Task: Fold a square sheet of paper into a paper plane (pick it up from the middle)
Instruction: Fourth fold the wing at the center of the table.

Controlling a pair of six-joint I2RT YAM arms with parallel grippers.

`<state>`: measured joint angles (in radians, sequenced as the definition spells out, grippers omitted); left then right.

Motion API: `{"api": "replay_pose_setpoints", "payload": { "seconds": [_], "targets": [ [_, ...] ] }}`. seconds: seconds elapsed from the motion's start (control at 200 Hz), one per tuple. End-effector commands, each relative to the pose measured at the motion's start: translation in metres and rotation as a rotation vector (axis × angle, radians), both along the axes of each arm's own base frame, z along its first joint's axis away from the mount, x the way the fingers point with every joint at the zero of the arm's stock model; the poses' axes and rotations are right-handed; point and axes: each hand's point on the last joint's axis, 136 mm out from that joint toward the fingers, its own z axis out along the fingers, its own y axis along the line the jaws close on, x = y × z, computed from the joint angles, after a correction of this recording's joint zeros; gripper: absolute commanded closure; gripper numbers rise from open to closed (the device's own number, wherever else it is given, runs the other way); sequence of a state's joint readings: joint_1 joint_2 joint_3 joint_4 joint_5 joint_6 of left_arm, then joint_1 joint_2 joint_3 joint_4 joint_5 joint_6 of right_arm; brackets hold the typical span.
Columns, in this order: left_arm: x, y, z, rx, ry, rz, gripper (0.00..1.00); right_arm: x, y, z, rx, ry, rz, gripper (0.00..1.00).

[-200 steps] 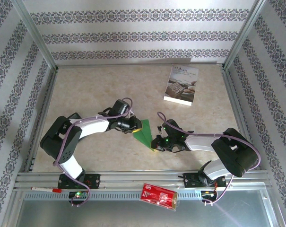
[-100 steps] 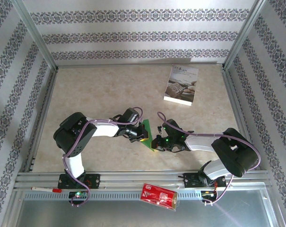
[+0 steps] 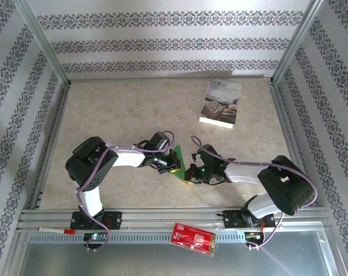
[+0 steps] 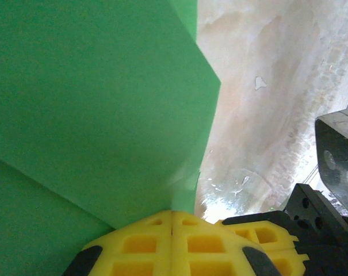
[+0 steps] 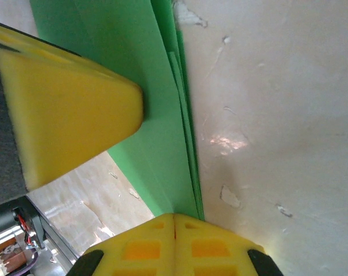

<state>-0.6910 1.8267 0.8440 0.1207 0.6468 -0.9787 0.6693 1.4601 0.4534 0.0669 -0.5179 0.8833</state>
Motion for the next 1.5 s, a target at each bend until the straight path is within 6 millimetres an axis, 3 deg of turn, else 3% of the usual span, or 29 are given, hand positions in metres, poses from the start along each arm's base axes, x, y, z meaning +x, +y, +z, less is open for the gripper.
{"api": "replay_pose_setpoints", "payload": {
  "seconds": [0.0,0.355,1.279,1.379,1.499],
  "targets": [
    [0.006,0.018,-0.015,0.049,-0.002,0.008,1.00,-0.059,-0.075,-0.059,-0.354,0.237,-0.030,1.00],
    [0.026,0.044,-0.024,0.098,-0.002,0.027,1.00,-0.063,-0.080,-0.059,-0.386,0.252,-0.012,1.00],
    [0.120,0.110,-0.023,0.200,-0.040,0.161,1.00,-0.071,-0.087,-0.058,-0.411,0.252,0.000,1.00],
    [0.134,0.116,-0.014,0.176,-0.053,0.197,1.00,-0.069,-0.086,-0.057,-0.402,0.240,0.003,1.00],
    [0.140,0.113,0.020,0.119,-0.115,0.222,0.94,-0.057,-0.066,-0.042,-0.318,0.160,0.050,1.00]
  ]
}}
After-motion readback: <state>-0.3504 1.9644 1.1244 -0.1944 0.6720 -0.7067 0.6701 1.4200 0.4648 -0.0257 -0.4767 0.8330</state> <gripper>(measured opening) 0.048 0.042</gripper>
